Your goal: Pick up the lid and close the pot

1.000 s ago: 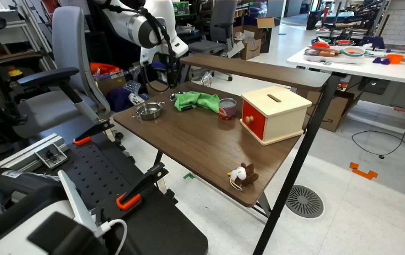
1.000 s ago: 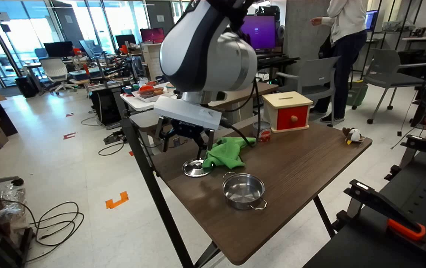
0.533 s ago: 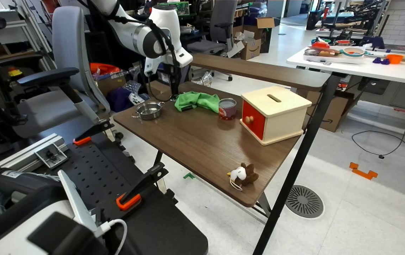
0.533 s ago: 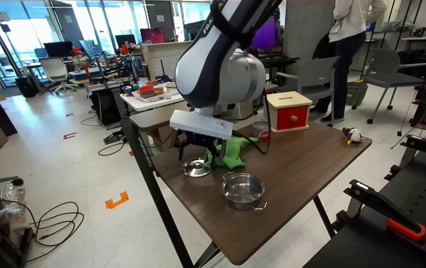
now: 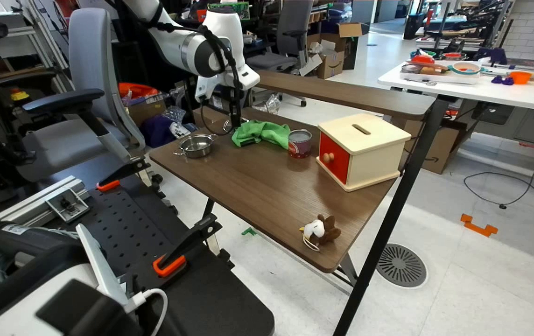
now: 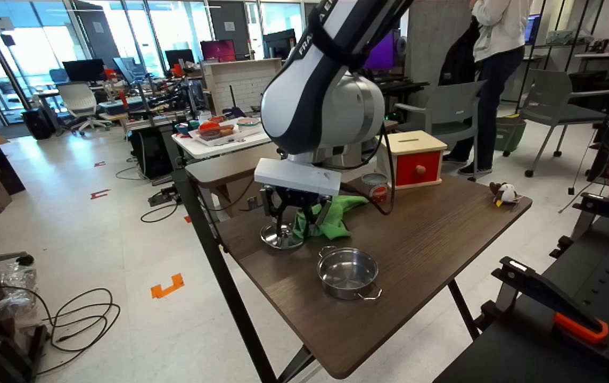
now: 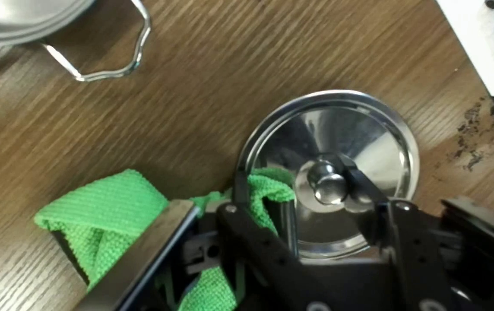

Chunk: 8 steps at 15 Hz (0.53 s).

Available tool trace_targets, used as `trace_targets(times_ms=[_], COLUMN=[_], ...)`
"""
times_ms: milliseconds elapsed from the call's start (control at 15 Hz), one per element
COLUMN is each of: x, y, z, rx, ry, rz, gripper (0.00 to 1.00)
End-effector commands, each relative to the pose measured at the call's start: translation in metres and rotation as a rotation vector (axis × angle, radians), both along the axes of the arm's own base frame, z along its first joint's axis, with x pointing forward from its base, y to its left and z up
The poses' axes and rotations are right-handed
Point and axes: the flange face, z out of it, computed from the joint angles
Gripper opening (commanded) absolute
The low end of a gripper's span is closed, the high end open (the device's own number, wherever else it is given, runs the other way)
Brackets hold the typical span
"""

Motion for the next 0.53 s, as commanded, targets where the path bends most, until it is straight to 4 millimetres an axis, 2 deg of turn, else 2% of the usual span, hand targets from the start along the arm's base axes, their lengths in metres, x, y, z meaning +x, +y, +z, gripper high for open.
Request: trace_targets(times_ms=[0, 200, 267, 467], x=[0.0048, 0.0047, 0.0044, -0.0021], y=[0.0017, 0.0037, 0.0049, 0.0101], z=[0.0, 0.003, 0.0039, 0.0066], rx=[-0.032, -0.035, -0.035, -0.04], ry=[0.028, 0.044, 0.049, 0.074], rz=[0.01, 0.017, 0.02, 0.045], gripper=[0.27, 0.05, 0.01, 0.05])
